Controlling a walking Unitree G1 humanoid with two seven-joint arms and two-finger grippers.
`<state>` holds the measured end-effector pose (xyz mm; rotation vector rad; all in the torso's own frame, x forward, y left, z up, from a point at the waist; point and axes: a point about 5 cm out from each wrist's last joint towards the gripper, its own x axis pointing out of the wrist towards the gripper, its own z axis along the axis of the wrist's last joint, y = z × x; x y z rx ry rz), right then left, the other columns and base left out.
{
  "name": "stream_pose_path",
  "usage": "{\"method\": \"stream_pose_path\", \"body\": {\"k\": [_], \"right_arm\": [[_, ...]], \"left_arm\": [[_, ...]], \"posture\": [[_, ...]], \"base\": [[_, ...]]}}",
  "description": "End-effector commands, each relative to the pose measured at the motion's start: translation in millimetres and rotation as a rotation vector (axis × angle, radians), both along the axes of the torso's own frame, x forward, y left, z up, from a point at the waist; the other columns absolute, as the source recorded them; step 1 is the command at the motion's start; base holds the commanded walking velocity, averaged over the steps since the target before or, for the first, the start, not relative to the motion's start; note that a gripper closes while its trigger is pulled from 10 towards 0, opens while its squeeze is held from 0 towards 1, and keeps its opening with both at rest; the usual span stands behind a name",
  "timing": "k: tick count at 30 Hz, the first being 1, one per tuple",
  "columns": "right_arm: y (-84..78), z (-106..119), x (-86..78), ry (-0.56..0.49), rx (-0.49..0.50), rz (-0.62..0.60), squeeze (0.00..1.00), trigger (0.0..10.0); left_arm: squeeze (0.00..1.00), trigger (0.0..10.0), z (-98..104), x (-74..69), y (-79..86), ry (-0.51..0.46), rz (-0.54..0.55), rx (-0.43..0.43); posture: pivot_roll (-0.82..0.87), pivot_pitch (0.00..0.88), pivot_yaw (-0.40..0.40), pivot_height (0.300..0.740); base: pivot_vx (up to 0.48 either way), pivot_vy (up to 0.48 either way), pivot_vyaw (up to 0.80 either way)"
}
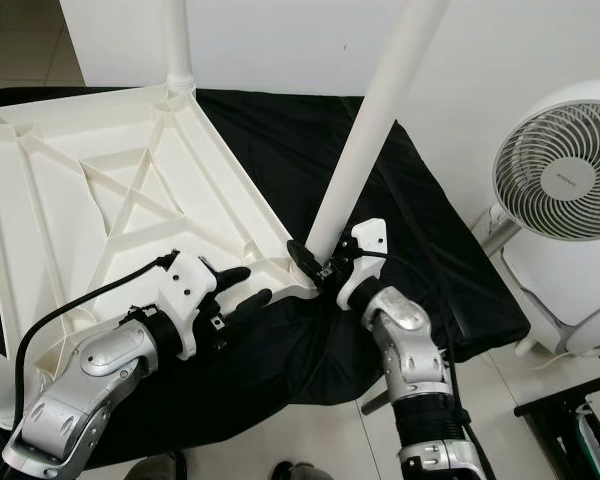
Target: Building children table
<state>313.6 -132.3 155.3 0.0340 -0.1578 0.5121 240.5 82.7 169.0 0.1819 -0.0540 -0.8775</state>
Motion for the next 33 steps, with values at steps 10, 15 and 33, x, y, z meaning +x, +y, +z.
{"method": "stream_pose_path", "body": {"k": [10, 15, 33], "right_arm": [[1.3, -17, -10.7, 0.105, 0.031, -0.532, 0.00, 10.0], [1.6, -17, -15.6, 0.114, 0.045, -0.565, 0.72, 10.0], [-29.4, 5, 7.9, 0.053, -0.092, 0.023, 0.00, 10.0]], "left_arm": [[0.00, 10.0, 0, -3.2, -4.4, 0.018, -0.023, -0.013], [0.00, 10.0, 0, -3.3, -4.7, 0.019, -0.022, -0.014], [0.00, 10.0, 3, 1.0, -4.0, 0.013, -0.014, -0.018]], "posture": [[0.14, 0.116, -0.126, 0.740], [0.14, 0.116, -0.126, 0.740], [0.14, 0.117, -0.123, 0.740]], "base": [[0.000, 0.000, 0.00], [0.000, 0.000, 0.00], [0.000, 0.000, 0.00]]}}
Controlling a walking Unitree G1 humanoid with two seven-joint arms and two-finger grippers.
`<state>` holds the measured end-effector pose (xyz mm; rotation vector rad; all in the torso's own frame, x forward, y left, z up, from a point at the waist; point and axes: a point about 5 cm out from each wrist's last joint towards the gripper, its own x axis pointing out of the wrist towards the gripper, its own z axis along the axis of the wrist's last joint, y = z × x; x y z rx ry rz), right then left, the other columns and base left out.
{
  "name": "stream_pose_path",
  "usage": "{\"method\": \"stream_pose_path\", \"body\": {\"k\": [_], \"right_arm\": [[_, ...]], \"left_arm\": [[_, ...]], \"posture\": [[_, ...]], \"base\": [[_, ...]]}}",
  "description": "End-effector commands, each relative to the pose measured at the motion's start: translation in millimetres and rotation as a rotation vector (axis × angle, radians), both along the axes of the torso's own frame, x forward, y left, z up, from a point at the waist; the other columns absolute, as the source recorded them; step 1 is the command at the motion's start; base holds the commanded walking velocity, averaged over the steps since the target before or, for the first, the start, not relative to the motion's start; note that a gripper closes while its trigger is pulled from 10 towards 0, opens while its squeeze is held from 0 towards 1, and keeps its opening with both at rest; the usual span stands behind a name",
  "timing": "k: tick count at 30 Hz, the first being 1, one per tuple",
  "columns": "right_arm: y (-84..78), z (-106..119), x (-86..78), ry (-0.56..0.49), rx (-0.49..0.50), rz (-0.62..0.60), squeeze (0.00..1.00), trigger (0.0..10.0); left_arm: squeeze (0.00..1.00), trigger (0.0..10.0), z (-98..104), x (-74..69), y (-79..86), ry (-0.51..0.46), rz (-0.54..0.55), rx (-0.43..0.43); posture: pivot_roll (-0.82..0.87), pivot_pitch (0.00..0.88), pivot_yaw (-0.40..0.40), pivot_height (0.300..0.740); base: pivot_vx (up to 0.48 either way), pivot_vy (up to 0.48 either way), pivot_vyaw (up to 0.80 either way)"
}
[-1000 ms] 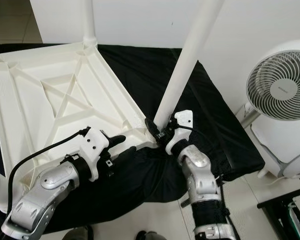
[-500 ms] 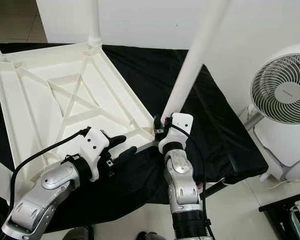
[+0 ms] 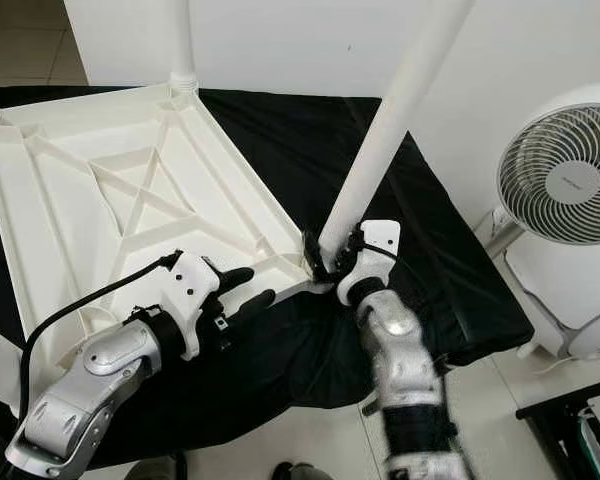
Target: Building children table
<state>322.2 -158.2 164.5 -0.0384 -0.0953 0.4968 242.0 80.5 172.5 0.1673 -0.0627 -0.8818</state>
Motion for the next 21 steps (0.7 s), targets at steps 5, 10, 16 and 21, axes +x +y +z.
{"method": "stream_pose_path", "body": {"k": [5, 10, 16, 21], "right_arm": [[-1.8, -3, 2.7, 0.022, -0.113, 0.296, 0.00, 10.0], [0.7, -2, 6.8, 0.033, -0.136, 0.383, 0.00, 10.0], [0.5, -1, 12.2, 0.050, -0.142, 0.465, 0.00, 0.0], [-2.6, -2, 12.1, 0.046, -0.130, 0.472, 0.00, 0.0]], "left_arm": [[0.00, 10.0, 0, 1.5, -1.4, 0.011, -0.003, -0.005], [0.00, 10.0, 2, 2.1, -2.0, 0.008, -0.001, -0.009], [0.00, 10.0, 2, 2.3, -0.4, 0.007, 0.013, -0.011], [0.00, 10.0, 2, 2.0, -0.8, 0.008, 0.014, -0.012]], "posture": [[0.14, 0.122, -0.118, 0.740], [0.15, 0.125, -0.122, 0.740], [0.15, 0.125, -0.124, 0.740], [0.16, 0.126, -0.125, 0.740]], "base": [[0.000, 0.000, 0.00], [0.000, 0.000, 0.00], [0.000, 0.000, 0.00], [0.000, 0.000, 0.00]]}}
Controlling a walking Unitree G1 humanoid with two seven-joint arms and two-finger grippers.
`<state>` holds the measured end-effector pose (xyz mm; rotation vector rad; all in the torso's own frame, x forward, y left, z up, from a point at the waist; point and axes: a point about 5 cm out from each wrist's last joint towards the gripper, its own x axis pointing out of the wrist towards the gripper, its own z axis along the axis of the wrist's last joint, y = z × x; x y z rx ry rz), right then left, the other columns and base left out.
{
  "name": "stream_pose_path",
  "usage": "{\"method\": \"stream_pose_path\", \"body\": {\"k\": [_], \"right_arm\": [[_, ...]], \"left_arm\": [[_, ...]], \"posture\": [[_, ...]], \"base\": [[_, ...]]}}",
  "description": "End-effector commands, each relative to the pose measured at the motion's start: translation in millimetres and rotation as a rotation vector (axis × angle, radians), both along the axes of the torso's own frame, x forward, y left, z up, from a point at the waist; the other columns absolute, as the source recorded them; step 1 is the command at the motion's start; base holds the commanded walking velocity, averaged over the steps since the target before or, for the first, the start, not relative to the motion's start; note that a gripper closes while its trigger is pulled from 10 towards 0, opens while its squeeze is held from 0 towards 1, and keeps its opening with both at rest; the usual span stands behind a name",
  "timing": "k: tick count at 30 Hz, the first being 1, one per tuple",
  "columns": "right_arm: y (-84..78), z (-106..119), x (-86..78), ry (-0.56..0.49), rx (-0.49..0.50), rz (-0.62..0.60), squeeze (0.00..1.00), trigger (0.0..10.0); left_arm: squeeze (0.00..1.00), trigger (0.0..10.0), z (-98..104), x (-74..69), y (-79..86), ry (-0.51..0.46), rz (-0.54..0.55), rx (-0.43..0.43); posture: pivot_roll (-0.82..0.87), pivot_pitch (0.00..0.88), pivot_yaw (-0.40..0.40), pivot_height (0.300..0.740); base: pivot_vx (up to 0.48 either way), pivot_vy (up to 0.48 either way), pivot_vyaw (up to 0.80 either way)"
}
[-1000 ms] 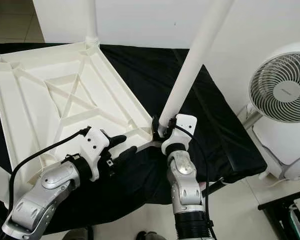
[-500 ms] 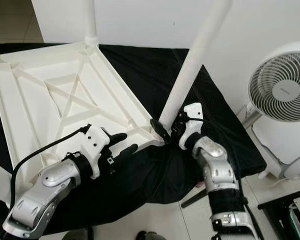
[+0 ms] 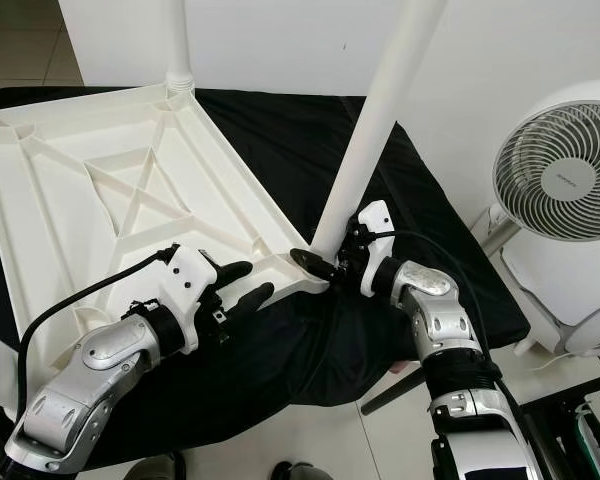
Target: Building children table
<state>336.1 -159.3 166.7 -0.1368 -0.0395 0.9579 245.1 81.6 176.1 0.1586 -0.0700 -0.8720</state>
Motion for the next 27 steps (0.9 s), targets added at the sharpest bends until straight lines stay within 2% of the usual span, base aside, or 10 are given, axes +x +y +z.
{"method": "stream_pose_path", "body": {"k": [1, 9, 10, 14, 19, 21, 26, 27], "right_arm": [[-2.0, -5, -2.2, 0.018, 0.003, 0.006, 0.00, 0.0], [-4.3, -10, -7.4, 0.015, 0.030, -0.071, 0.00, 0.0], [-5.1, -12, -8.3, 0.014, 0.032, -0.104, 0.00, 10.0], [-7.2, -15, -9.0, 0.020, 0.049, -0.178, 0.00, 10.0], [-4.3, -20, -13.5, 0.013, 0.090, -0.375, 0.00, 10.0], [-3.2, -21, -14.7, 0.015, 0.100, -0.398, 0.00, 10.0], [13.2, -23, -24.2, 0.033, 0.176, -0.573, 0.00, 10.0], [13.2, -23, -24.2, 0.033, 0.176, -0.573, 0.00, 10.0]], "left_arm": [[0.00, 10.0, -1, -1.3, -1.8, 0.013, 0.005, -0.001], [0.00, 10.0, -2, -2.0, -1.8, 0.020, -0.007, 0.004], [0.00, 10.0, -2, -2.7, -1.9, 0.023, -0.011, 0.004], [0.00, 10.0, -2, -4.3, -1.6, 0.028, -0.015, 0.004], [0.00, 10.0, -4, -6.5, -1.3, 0.036, -0.016, 0.007], [0.00, 10.0, -4, -6.9, -1.1, 0.038, -0.016, 0.007], [0.00, 10.0, -5, -8.3, -1.2, 0.045, -0.021, 0.011], [0.00, 10.0, -5, -8.3, -1.2, 0.045, -0.021, 0.011]], "posture": [[0.15, 0.129, -0.122, 0.740], [0.14, 0.138, -0.112, 0.740], [0.14, 0.143, -0.108, 0.740], [0.14, 0.148, -0.107, 0.740], [0.14, 0.156, -0.103, 0.740], [0.14, 0.156, -0.103, 0.740], [0.14, 0.156, -0.101, 0.740], [0.14, 0.156, -0.101, 0.740]], "base": [[0.000, 0.000, 0.00], [0.000, 0.000, 0.00], [0.000, 0.000, 0.00], [0.000, 0.000, 0.00], [0.000, 0.000, 0.00], [0.000, 0.000, 0.00], [0.000, 0.000, 0.00], [0.000, 0.000, 0.00]]}}
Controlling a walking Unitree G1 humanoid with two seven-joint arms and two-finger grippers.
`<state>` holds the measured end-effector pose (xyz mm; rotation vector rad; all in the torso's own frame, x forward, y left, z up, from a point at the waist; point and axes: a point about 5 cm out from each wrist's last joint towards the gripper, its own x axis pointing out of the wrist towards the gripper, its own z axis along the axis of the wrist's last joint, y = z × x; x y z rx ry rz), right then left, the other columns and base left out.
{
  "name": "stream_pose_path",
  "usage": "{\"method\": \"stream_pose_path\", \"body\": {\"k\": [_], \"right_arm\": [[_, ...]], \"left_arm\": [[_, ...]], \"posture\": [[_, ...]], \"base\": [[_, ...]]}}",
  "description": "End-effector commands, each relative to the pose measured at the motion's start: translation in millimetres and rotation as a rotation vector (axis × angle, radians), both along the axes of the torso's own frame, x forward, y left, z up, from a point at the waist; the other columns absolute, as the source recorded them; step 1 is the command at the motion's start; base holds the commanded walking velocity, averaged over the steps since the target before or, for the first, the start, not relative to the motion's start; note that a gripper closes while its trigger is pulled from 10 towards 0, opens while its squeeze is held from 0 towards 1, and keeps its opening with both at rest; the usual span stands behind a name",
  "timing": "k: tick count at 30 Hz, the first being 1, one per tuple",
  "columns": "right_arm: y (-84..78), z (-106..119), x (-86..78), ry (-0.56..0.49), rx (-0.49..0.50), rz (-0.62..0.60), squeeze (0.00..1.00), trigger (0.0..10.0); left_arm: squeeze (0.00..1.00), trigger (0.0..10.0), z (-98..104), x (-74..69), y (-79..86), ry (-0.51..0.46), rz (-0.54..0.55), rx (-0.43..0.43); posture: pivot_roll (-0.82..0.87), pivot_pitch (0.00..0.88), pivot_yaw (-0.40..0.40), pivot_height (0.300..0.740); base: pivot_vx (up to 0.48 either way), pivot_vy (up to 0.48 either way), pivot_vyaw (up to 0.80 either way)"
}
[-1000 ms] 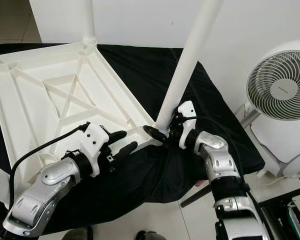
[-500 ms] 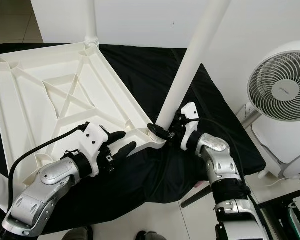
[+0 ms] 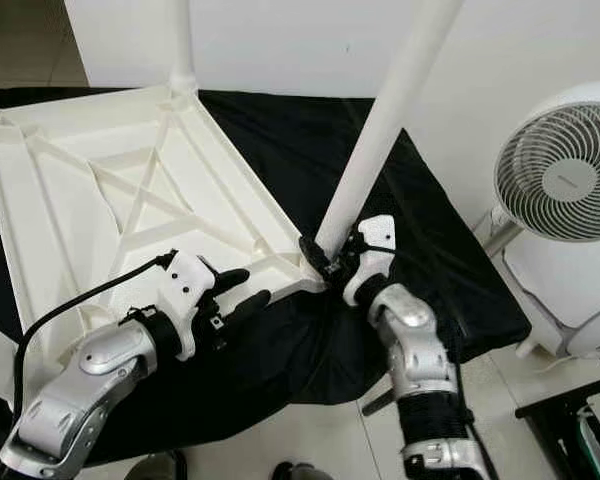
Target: Building children table
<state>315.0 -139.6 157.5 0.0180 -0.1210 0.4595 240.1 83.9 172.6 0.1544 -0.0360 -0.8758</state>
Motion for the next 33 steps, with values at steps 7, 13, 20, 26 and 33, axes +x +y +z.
{"method": "stream_pose_path", "body": {"k": [7, 13, 20, 26, 33], "right_arm": [[12.2, -21, -9.9, 0.074, -0.081, -0.435, 0.00, 10.0], [28.4, -23, -16.3, 0.120, -0.003, -0.439, 0.00, 10.0], [30.7, -16, -17.4, 0.094, 0.046, -0.365, 1.00, 10.0], [22.8, -9, -15.9, 0.034, 0.028, -0.307, 1.00, 10.0], [7.4, -7, -11.5, 0.033, -0.011, -0.107, 0.00, 10.0]], "left_arm": [[0.00, 10.0, -2, -2.6, -6.1, 0.014, -0.024, -0.003], [0.00, 10.0, -2, -3.3, -7.1, 0.013, -0.021, -0.006], [0.00, 10.0, -1, -0.9, -7.5, 0.006, -0.023, -0.003], [0.00, 10.0, -1, -0.2, -8.4, 0.003, -0.022, -0.005], [0.00, 10.0, -1, 0.3, -9.0, 0.000, -0.020, -0.006]], "posture": [[0.14, 0.142, -0.113, 0.740], [0.14, 0.130, -0.116, 0.740], [0.14, 0.118, -0.121, 0.740], [0.14, 0.112, -0.125, 0.740], [0.14, 0.107, -0.126, 0.740]], "base": [[0.000, 0.000, 0.00], [0.000, 0.000, 0.00], [0.000, 0.000, 0.00], [0.000, 0.000, 0.00], [0.000, 0.000, 0.00]]}}
